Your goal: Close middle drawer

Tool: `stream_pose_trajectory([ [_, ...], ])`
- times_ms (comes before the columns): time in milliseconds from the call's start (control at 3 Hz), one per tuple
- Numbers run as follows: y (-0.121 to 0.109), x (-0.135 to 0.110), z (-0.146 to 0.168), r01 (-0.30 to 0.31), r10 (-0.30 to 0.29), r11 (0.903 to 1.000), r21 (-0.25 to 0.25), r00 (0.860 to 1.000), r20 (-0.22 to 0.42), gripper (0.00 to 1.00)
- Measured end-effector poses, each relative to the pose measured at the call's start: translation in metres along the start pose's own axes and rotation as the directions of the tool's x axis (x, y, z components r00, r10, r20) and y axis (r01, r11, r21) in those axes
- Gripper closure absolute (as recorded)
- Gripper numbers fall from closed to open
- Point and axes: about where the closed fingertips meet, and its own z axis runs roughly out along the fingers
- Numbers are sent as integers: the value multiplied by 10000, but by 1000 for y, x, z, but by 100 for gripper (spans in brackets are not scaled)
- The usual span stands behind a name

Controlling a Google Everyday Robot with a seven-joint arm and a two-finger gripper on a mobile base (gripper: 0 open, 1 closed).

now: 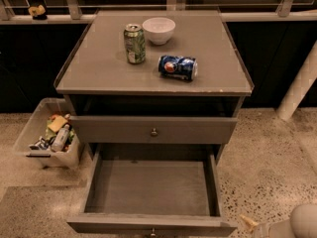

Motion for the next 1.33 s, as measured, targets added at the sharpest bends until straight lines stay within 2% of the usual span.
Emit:
stream_pose_trajectory([
  [333, 9, 31, 58, -116, 130, 9973, -728, 9997, 189, 0],
  [667, 26, 44, 106, -456, 552, 9860, -1603, 9969, 562, 0],
  [1000, 27, 44, 106, -455, 553, 9859, -1609, 9969, 565, 0],
  [1333, 20, 45, 120, -227, 393, 9838, -1779, 9952, 901, 0],
])
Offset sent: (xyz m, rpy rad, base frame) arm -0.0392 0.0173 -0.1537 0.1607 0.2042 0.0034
